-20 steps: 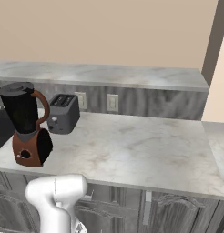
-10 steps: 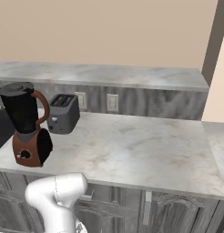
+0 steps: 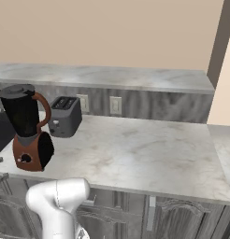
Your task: Grab the limes from the fridge, place them in the blender, close the lid, and turn on the blender to create a marinade.
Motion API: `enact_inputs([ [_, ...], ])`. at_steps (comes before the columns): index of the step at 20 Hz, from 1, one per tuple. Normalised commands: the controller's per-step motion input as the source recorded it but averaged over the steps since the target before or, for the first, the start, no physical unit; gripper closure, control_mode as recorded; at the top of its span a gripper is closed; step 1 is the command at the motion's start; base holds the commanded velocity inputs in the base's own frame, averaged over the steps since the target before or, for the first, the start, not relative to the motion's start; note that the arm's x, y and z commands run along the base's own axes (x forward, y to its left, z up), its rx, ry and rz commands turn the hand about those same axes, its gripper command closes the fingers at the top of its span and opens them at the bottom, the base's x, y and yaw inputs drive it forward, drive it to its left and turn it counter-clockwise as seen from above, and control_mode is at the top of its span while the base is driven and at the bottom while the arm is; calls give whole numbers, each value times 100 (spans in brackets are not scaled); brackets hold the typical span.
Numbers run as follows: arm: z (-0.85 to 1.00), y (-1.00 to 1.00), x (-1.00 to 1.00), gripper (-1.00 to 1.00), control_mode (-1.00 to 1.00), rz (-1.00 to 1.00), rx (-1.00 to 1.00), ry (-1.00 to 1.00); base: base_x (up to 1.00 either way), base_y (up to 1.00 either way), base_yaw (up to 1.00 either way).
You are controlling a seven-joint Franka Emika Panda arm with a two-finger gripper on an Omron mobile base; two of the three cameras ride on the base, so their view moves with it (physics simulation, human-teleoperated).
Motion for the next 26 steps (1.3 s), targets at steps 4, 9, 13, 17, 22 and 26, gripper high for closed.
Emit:
enact_inputs([
  [4, -38, 4, 47, -100, -100, -4, 9, 0, 0, 0, 0],
  [9, -57, 13, 34, -100, -100, -2, 5, -1, 0, 0, 0],
  [13, -51, 36, 23, -100, -100, 0, 3, -1, 0, 0, 0],
  [17, -26, 22, 25, -100, -100, 0, 4, -5, 0, 0, 0],
  [22, -19, 0, 27, -100, -100, -1, 6, -5, 0, 0, 0],
  [26, -31, 0, 26, -100, -100, 0, 5, -3, 0, 0, 0],
])
